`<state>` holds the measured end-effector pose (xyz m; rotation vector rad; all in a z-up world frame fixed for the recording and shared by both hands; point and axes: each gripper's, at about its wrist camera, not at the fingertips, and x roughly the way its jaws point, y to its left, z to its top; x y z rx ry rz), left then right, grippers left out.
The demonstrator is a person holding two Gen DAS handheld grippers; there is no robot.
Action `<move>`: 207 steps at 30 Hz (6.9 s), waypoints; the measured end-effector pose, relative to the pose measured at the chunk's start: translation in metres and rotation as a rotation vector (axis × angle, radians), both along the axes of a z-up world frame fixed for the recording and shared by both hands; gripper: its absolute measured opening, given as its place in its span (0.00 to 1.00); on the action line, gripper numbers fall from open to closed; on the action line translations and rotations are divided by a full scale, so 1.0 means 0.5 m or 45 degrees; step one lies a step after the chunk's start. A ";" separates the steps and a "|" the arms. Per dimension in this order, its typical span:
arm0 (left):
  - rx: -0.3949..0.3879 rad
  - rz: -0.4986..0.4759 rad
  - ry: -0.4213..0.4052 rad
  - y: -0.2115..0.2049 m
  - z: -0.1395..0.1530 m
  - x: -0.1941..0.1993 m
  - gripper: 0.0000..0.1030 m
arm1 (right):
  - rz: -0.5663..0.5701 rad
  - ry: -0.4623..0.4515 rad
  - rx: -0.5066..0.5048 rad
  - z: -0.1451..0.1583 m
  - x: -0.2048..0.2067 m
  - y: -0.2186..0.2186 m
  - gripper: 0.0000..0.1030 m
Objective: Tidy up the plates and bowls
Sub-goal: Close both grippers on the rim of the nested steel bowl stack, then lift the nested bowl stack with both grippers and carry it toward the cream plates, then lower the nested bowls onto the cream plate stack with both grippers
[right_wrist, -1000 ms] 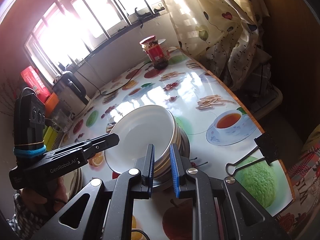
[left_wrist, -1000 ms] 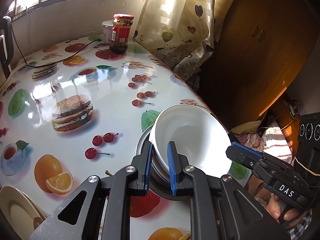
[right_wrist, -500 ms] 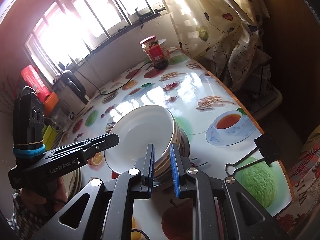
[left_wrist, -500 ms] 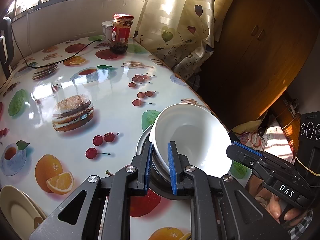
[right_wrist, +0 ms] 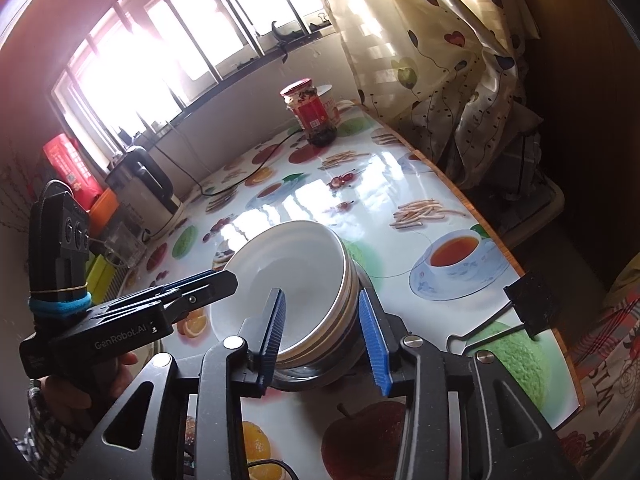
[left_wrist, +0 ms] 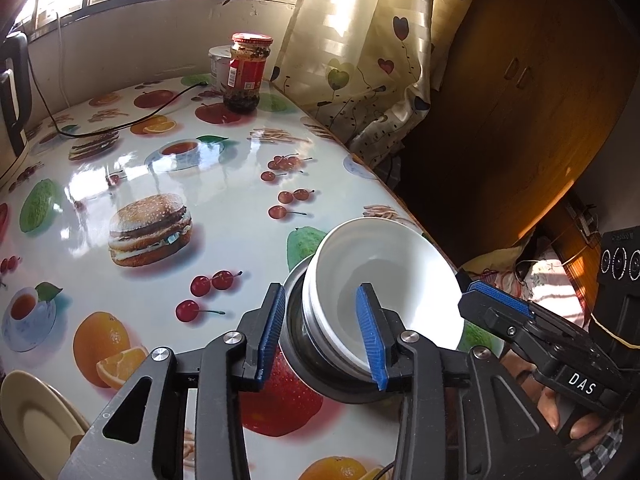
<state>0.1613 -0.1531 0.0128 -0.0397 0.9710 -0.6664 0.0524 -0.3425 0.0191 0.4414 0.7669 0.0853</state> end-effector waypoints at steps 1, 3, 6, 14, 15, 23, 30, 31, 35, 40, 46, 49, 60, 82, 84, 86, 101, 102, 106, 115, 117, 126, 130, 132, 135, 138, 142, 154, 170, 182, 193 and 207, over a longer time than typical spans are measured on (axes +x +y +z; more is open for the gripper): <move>-0.003 0.004 0.001 0.002 0.001 0.000 0.37 | -0.005 -0.004 -0.004 0.001 -0.001 -0.003 0.40; -0.002 0.014 -0.001 0.012 0.002 0.002 0.37 | -0.022 -0.015 -0.013 0.007 -0.002 -0.014 0.46; -0.011 0.038 0.004 0.032 -0.001 0.000 0.37 | -0.052 -0.020 -0.012 0.011 -0.005 -0.039 0.46; -0.050 0.115 0.073 0.075 -0.029 0.006 0.40 | -0.081 0.043 -0.036 -0.021 0.001 -0.078 0.46; -0.051 0.109 0.082 0.074 -0.034 0.007 0.40 | -0.073 0.056 -0.043 -0.027 0.004 -0.077 0.46; -0.033 0.074 0.167 0.053 -0.075 0.007 0.40 | -0.026 0.117 -0.011 -0.067 0.026 -0.071 0.45; -0.049 0.069 0.242 0.051 -0.106 0.014 0.40 | 0.004 0.152 0.033 -0.091 0.039 -0.078 0.35; -0.048 0.067 0.246 0.050 -0.109 0.013 0.40 | 0.010 0.154 0.038 -0.094 0.041 -0.076 0.34; -0.021 0.051 0.243 0.040 -0.114 0.012 0.39 | 0.040 0.166 0.048 -0.103 0.046 -0.069 0.32; -0.025 0.048 0.245 0.041 -0.115 0.014 0.36 | 0.057 0.157 0.074 -0.107 0.049 -0.069 0.28; -0.032 0.025 0.232 0.032 -0.112 0.013 0.25 | 0.074 0.147 0.130 -0.108 0.050 -0.072 0.20; -0.081 0.009 0.243 0.034 -0.112 0.013 0.16 | 0.081 0.143 0.161 -0.111 0.050 -0.075 0.19; -0.130 0.005 0.265 0.037 -0.120 0.020 0.12 | 0.103 0.145 0.291 -0.122 0.052 -0.089 0.18; -0.137 0.012 0.211 0.050 -0.107 0.011 0.11 | 0.143 0.094 0.329 -0.120 0.050 -0.078 0.10; -0.132 0.008 0.195 0.054 -0.102 0.009 0.11 | 0.149 0.090 0.326 -0.115 0.052 -0.073 0.10; -0.142 0.013 0.186 0.061 -0.096 0.007 0.11 | 0.157 0.081 0.324 -0.110 0.051 -0.068 0.10; -0.177 0.079 0.134 0.125 -0.057 -0.010 0.11 | 0.237 0.036 0.298 -0.067 0.064 -0.010 0.10; -0.177 0.084 0.132 0.128 -0.055 -0.011 0.11 | 0.244 0.035 0.297 -0.065 0.065 -0.006 0.10; -0.179 0.107 0.116 0.150 -0.044 -0.018 0.11 | 0.269 0.026 0.296 -0.056 0.069 0.013 0.10; -0.181 0.177 0.094 0.212 -0.031 -0.036 0.11 | 0.342 0.019 0.297 -0.048 0.082 0.066 0.10; -0.183 0.196 0.084 0.230 -0.027 -0.040 0.11 | 0.363 0.019 0.297 -0.046 0.085 0.081 0.10; -0.183 0.286 0.070 0.312 -0.019 -0.063 0.11 | 0.461 0.013 0.299 -0.036 0.097 0.160 0.10; -0.181 0.328 0.059 0.347 -0.015 -0.074 0.11 | 0.500 0.014 0.305 -0.034 0.104 0.194 0.10; -0.181 0.352 0.057 0.363 -0.013 -0.078 0.11 | 0.526 0.018 0.307 -0.033 0.110 0.210 0.10; -0.178 0.380 0.056 0.386 -0.014 -0.083 0.11 | 0.561 0.023 0.302 -0.033 0.113 0.235 0.10; -0.177 0.404 0.052 0.407 -0.013 -0.091 0.11 | 0.584 0.027 0.306 -0.034 0.118 0.255 0.10; -0.175 0.436 0.047 0.436 -0.014 -0.101 0.11 | 0.618 0.033 0.310 -0.033 0.124 0.280 0.10; -0.161 0.544 0.036 0.516 -0.017 -0.133 0.11 | 0.727 0.058 0.306 -0.039 0.138 0.365 0.10; -0.154 0.646 0.074 0.586 -0.049 -0.160 0.11 | 0.824 0.115 0.299 -0.062 0.154 0.447 0.10; -0.144 0.666 0.105 0.600 -0.073 -0.161 0.12 | 0.846 0.142 0.273 -0.079 0.163 0.473 0.10; -0.136 0.662 0.103 0.601 -0.076 -0.161 0.12 | 0.847 0.142 0.273 -0.079 0.164 0.473 0.11; -0.152 0.672 0.109 0.604 -0.077 -0.171 0.12 | 0.847 0.148 0.273 -0.090 0.161 0.478 0.11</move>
